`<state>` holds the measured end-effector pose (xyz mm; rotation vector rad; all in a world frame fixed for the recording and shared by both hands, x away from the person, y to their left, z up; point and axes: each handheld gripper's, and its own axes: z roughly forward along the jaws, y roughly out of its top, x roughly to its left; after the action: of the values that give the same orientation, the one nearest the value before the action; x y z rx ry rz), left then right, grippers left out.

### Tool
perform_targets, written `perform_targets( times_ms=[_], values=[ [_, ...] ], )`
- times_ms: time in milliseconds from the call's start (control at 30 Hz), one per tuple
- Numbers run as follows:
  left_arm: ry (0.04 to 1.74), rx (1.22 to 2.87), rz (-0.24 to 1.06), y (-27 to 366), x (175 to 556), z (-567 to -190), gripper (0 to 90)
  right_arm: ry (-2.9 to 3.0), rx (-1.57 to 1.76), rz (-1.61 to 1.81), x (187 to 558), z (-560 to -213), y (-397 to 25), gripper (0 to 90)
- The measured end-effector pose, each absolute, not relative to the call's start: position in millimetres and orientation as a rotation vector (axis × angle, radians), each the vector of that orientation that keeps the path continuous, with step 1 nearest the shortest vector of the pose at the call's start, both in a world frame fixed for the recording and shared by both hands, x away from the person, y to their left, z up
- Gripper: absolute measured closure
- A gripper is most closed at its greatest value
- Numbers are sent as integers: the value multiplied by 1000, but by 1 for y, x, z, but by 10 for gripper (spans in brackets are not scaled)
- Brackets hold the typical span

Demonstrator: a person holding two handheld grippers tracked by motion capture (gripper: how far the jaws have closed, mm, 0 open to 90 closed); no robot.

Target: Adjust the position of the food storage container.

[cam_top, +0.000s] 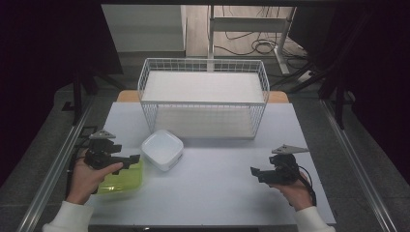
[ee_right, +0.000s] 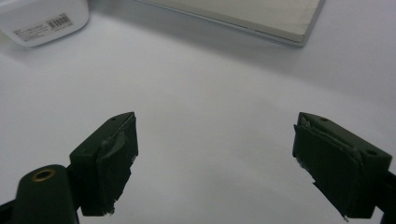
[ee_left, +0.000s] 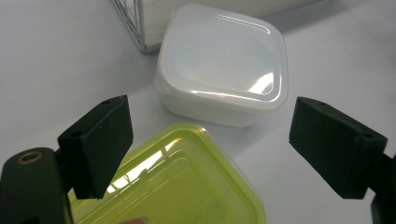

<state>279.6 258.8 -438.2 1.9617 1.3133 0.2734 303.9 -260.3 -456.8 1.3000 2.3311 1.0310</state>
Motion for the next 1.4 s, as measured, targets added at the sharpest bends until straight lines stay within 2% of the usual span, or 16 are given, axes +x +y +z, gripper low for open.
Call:
perform_targets(
  times_ms=[533, 967, 1200, 1300, 1400],
  values=[
    [1314, 1983, 262, 256, 285, -440, 131, 2349, 1329, 1008, 305, -459, -260, 143],
    [1324, 2016, 278, 251, 286, -442, 165, 2350, 1315, 949, 297, -456, -260, 143],
    [1370, 2010, 298, 255, 288, -442, 180, 2356, 1323, 957, 304, -455, -260, 144],
    [1376, 2011, 298, 256, 290, -442, 190, 2358, 1327, 958, 307, -455, -260, 144],
    [1401, 2024, 297, 258, 298, -444, 236, 2366, 1313, 966, 309, -454, -257, 146]
  ],
)
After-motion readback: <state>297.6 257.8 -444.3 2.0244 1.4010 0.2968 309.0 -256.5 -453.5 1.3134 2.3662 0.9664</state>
